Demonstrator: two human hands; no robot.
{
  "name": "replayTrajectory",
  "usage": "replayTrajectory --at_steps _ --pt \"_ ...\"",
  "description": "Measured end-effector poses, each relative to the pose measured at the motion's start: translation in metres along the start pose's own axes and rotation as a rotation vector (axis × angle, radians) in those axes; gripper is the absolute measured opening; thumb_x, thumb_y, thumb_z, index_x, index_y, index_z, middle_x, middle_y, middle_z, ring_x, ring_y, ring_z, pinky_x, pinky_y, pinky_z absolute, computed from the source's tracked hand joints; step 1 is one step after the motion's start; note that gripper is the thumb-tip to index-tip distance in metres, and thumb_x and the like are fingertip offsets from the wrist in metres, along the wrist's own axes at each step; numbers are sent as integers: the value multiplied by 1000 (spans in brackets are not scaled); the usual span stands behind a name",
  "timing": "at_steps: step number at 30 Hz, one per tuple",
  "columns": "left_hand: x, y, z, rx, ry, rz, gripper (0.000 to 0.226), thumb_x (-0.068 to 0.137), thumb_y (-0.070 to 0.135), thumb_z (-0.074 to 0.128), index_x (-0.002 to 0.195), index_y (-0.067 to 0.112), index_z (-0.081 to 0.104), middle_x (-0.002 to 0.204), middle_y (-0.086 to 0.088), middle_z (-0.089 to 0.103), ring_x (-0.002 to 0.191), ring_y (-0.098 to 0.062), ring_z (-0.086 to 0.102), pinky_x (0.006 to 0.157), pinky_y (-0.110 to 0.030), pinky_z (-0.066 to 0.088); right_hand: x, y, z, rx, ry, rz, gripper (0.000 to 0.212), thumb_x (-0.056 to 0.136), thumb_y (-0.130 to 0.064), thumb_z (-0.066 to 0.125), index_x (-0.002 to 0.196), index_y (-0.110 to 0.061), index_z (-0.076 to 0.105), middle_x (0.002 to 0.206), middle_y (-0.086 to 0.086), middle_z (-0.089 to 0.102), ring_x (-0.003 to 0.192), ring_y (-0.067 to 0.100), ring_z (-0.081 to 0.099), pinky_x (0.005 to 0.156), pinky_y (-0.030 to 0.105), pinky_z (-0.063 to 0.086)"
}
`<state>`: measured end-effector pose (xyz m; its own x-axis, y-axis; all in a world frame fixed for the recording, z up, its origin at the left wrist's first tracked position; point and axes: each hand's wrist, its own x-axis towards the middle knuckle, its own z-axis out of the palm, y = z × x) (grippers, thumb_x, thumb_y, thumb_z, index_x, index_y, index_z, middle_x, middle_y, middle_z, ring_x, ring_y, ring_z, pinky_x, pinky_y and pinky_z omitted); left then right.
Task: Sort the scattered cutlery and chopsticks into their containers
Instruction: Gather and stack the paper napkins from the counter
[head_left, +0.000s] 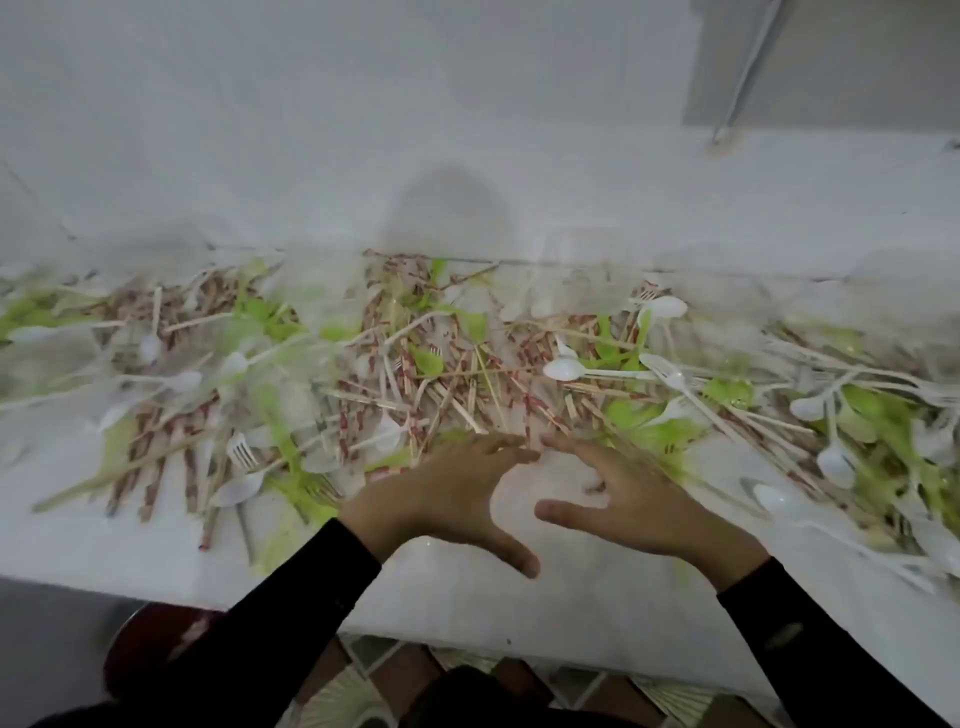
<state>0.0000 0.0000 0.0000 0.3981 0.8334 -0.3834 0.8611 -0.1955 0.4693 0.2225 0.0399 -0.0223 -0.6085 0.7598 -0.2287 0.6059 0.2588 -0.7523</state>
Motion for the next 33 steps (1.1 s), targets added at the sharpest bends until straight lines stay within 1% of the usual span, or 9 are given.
replayTrajectory --at_steps 5,9,12,16,18,21,24,28,33 --pt "-16 -2 30 154 43 -10 131 60 78 71 156 30 -4 161 15 -11 145 -6 -10 119 -41 -3 -12 14 7 32 -33 -1 70 75 -67 66 138 -52 38 135 -35 36 129 -7 34 111 25 32" --pt "-12 -8 43 328 232 -38 129 64 78 68 157 21 -2 159 0 13 146 -20 9 117 -37 4 -12 17 10 52 -39 -37 67 76 -69 63 136 -53 38 138 -35 37 130 -10 34 112 26 34" --pt "-17 -6 36 300 314 -105 123 67 77 67 156 23 2 155 1 21 143 -21 14 116 -37 7 -7 10 8 119 25 -56 57 81 -65 58 135 -56 39 143 -35 37 131 -16 31 106 21 36" --pt "-43 -14 11 80 513 -182 123 60 88 56 155 26 10 150 4 29 138 -17 25 114 -35 21 7 -10 -2 379 98 -111 58 79 -75 55 134 -60 41 141 -40 39 131 -18 33 109 30 35" --pt "-58 -20 1 -209 667 -220 121 57 86 63 154 32 15 142 10 35 131 -9 34 110 -30 30 20 -22 0 492 102 -164 68 79 -69 60 141 -48 42 144 -27 45 135 -8 38 114 34 34" --pt "-76 -33 -7 -611 844 -251 116 56 73 78 148 45 15 142 17 35 125 2 42 104 -31 45 39 -50 10 554 -14 -194 62 83 -58 67 138 -40 45 139 -14 56 131 0 47 113 38 39" --pt "-94 -46 -12 -776 920 -223 114 60 59 85 145 50 10 146 13 37 128 0 46 99 -34 52 56 -79 29 457 -191 -258 59 83 -52 71 136 -35 51 132 -12 62 127 5 54 106 38 44" --pt "-130 -76 -14 -828 974 -260 105 67 46 86 127 69 2 145 14 39 125 4 49 92 -25 53 81 -125 61 274 -222 -404 23 97 -28 58 118 -29 67 113 -19 69 111 -1 63 95 22 50" --pt "-180 -127 -23 -940 1029 -345 112 62 46 88 143 41 11 141 16 39 123 5 51 86 -20 54 126 -176 98 116 -265 -522 27 101 -18 54 123 -32 63 98 -18 73 97 -3 67 86 24 55"
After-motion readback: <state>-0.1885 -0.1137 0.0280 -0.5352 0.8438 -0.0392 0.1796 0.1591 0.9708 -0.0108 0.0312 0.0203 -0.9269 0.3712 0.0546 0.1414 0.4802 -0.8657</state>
